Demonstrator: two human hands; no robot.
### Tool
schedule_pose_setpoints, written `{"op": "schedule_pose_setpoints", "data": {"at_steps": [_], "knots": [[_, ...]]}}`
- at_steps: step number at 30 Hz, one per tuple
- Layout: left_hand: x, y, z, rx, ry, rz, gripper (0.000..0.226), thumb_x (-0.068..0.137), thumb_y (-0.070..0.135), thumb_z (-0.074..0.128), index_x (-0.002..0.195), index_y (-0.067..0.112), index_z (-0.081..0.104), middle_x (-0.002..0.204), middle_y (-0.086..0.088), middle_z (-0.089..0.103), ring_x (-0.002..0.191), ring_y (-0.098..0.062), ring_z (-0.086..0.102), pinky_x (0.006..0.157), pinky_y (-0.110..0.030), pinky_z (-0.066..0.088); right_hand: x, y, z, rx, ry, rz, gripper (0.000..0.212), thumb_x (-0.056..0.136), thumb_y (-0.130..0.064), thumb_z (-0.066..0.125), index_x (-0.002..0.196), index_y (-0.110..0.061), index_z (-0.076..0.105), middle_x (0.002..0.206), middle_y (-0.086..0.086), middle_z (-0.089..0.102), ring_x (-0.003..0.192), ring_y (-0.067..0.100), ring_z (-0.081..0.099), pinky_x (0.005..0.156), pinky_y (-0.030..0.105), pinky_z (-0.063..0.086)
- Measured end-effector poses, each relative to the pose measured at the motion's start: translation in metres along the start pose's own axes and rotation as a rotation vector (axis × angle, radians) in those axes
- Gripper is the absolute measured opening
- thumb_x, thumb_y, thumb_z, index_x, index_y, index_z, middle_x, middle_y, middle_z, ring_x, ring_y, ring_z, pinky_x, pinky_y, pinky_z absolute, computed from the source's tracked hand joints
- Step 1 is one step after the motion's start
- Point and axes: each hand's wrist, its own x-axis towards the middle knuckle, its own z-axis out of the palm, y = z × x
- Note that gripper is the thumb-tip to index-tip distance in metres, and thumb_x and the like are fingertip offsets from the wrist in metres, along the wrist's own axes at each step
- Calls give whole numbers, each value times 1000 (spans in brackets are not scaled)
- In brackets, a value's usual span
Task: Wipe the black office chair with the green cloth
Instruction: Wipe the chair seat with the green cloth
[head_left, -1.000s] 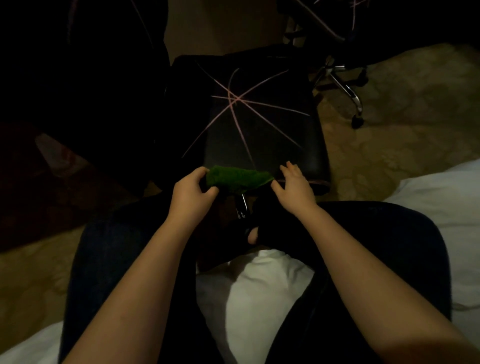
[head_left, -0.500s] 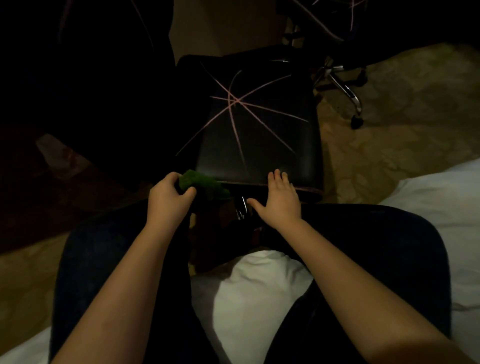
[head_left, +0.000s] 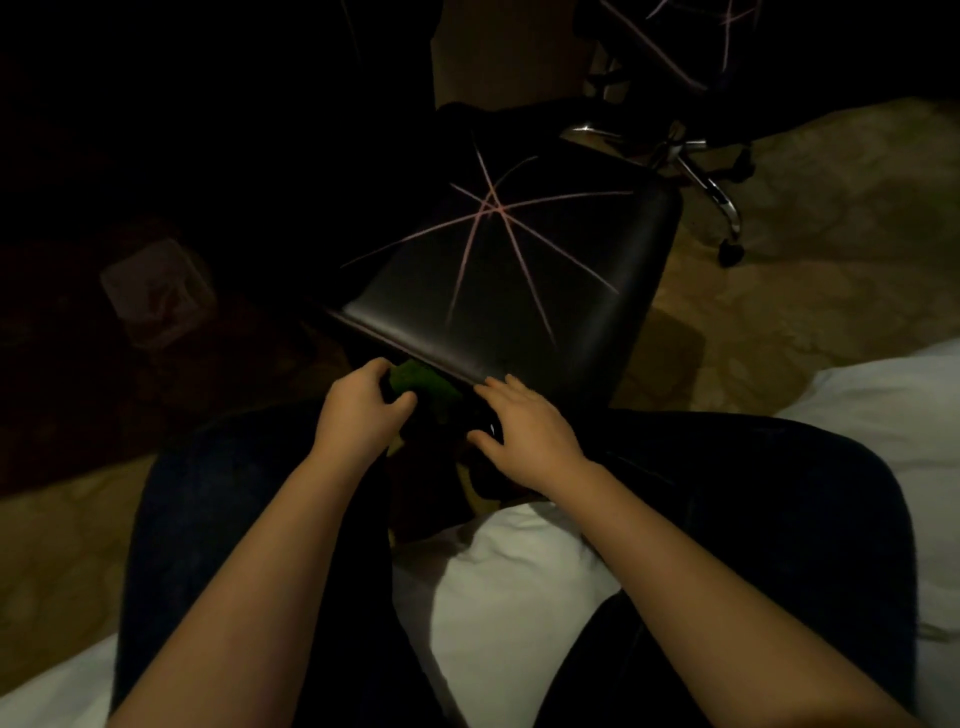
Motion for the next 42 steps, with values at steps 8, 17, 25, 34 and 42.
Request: {"op": "schedule_pose_setpoints", "data": {"at_steps": [8, 17, 25, 34, 42], "knots": [[-11, 4, 29, 110, -136, 77, 33, 88, 35, 67, 118, 21, 61, 98, -1, 67, 83, -20, 66, 65, -35, 55, -8, 34, -19, -71, -16, 84, 66, 93, -23, 61, 151, -21, 29, 159, 1, 23, 147, 19, 18, 118, 35, 22], [-26, -7, 83, 177, -203, 43, 21, 85, 24, 68, 105, 16, 65, 98, -9, 69, 95, -29, 63, 68, -34, 47, -7, 27, 1, -104, -36, 81, 76, 91, -23, 64, 153, -27, 20, 161, -5, 14, 148, 17, 12, 119, 42, 20], [-32, -14, 125, -149, -367, -306, 41, 99, 21, 55, 132, -1, 45, 133, -21, 54, 124, -36, 51, 95, -33, 41, -5, 29, 6, -1, -39, 88, 76, 90, -24, 65, 153, -28, 21, 161, -8, 12, 149, 14, 7, 114, 34, 28], [-45, -2, 135, -569, -306, -524, 26, 81, 7, 76, 104, -1, 65, 96, -13, 69, 74, -16, 63, 58, -17, 50, -5, 31, 9, 70, -6, 106, 72, 92, -17, 62, 152, -28, 24, 161, -11, 13, 148, 10, 6, 113, 30, 28], [-57, 0, 139, -645, -243, -514, 30, 78, -3, 76, 101, 5, 58, 99, -13, 66, 93, -25, 65, 82, -37, 56, -5, 29, 10, 118, 21, 113, 69, 92, -15, 61, 151, -28, 28, 160, -10, 17, 148, 11, 8, 112, 30, 28]]}}
